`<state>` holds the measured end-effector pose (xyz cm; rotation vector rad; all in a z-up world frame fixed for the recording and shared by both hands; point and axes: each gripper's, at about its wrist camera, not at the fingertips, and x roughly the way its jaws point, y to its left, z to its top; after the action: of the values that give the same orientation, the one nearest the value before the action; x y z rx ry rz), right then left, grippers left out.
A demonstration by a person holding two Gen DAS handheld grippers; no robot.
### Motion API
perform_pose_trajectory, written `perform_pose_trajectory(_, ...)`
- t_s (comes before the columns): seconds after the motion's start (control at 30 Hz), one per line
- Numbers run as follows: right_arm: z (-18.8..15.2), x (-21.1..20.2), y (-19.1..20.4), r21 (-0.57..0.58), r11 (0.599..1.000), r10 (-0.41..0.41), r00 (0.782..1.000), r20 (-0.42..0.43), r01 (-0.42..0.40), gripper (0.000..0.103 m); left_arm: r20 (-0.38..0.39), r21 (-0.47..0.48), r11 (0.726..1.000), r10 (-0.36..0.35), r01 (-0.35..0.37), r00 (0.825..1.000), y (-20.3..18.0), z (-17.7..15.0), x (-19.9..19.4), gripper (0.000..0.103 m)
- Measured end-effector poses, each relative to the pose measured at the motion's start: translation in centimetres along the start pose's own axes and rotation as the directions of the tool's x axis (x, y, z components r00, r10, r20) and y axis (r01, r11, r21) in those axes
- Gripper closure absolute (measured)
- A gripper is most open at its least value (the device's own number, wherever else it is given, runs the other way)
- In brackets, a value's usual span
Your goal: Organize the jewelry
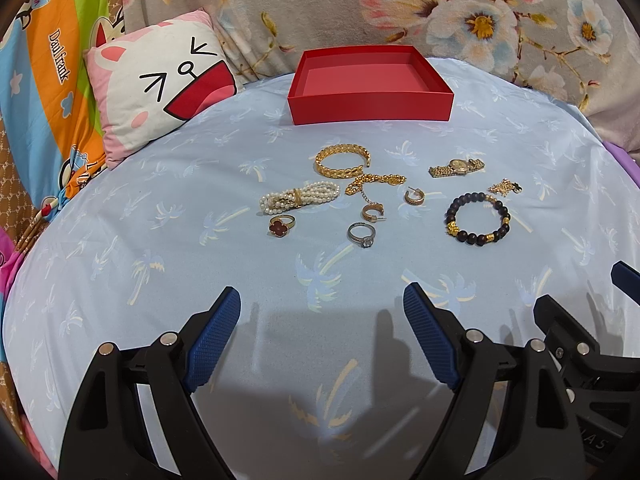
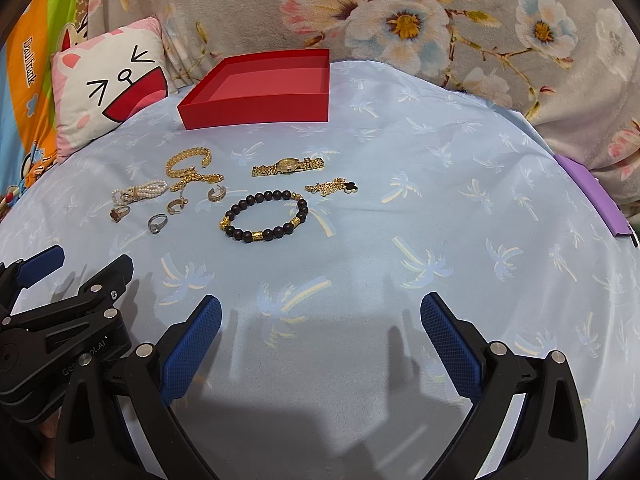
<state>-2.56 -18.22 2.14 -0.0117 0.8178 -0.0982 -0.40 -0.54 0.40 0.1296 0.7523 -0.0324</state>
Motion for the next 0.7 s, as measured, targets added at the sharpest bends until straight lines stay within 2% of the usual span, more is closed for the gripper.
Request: perform_pose_trajectory(0.7,0.02,0.09,0.01,0.0,1.0,0.0,1.0,-0.002,0.0,0.005,-0.002,0.0,1.0,-0.001,0.001,1.0,-0.13,-0.07,0.12,0.022)
